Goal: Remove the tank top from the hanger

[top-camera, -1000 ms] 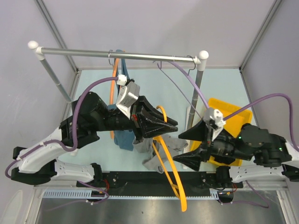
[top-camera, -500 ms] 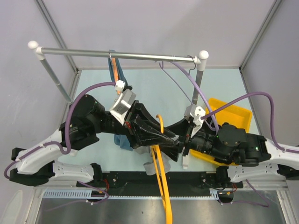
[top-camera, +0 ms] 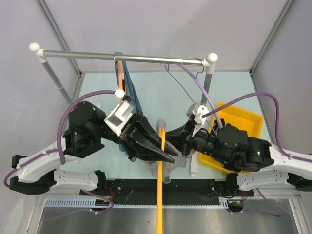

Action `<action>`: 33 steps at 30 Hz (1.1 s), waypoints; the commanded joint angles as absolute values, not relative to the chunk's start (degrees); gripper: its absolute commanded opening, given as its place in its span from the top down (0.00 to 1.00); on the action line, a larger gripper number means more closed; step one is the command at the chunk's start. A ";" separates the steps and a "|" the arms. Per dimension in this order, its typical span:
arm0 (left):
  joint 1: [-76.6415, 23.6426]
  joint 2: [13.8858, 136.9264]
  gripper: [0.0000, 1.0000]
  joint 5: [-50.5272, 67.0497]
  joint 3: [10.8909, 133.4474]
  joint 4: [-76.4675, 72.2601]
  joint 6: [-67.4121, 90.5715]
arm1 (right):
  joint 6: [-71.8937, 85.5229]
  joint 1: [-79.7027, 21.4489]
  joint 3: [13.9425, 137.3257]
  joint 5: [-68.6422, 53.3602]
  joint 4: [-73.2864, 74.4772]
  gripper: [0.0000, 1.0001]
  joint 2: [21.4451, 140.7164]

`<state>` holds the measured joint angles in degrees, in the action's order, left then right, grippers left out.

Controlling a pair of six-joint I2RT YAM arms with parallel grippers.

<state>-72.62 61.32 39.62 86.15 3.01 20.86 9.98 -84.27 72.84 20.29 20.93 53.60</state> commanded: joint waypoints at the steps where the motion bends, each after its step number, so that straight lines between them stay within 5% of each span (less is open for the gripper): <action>1: -72.60 59.94 1.00 45.96 85.34 -4.92 23.73 | 10.99 -82.10 75.84 24.34 16.17 1.00 55.27; 25: -72.60 53.35 1.00 42.73 87.54 6.58 17.94 | 11.78 -69.09 75.41 39.63 24.17 1.00 65.21; 33: -72.60 51.59 1.00 39.12 86.66 10.37 15.74 | 12.39 -68.47 76.91 35.52 23.56 1.00 64.16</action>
